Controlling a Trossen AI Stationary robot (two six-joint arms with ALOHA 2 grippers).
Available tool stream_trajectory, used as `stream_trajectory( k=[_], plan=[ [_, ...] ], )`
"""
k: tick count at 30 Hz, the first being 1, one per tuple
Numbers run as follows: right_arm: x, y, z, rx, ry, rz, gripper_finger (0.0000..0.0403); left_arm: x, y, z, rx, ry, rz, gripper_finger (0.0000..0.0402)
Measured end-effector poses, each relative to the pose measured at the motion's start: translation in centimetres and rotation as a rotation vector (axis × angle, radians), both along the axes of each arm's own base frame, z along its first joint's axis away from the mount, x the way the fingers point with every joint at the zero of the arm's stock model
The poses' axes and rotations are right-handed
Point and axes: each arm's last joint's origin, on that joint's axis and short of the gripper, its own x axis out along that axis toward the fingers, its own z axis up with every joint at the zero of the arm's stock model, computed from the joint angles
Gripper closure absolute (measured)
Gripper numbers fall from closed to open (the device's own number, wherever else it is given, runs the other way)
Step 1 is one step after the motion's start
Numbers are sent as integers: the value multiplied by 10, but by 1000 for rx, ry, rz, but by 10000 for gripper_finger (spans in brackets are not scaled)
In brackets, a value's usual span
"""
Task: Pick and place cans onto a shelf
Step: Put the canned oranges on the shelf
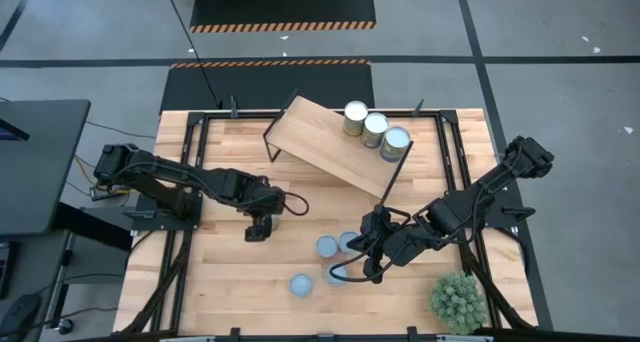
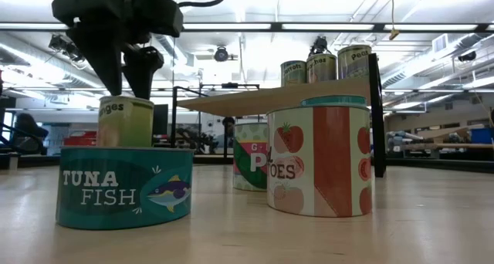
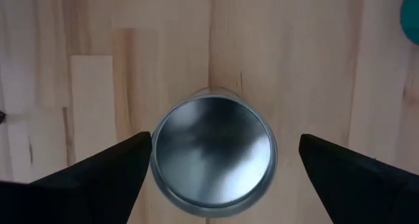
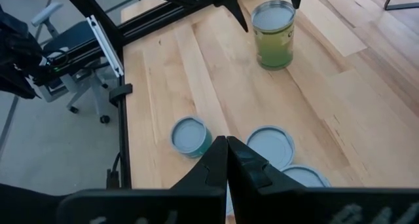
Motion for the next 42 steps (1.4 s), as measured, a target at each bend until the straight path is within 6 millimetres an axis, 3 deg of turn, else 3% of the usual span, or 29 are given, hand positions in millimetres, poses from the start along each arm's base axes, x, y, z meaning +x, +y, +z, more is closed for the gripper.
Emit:
stream_trajectory(
  k=[15, 42],
  plan=[
    [3, -4, 0, -4, -4, -3, 394, 0, 1, 15, 73, -27, -271, 5],
    [4, -5, 1, -5, -6, -3, 394, -7, 8, -17, 28, 4, -250, 5]
  ],
)
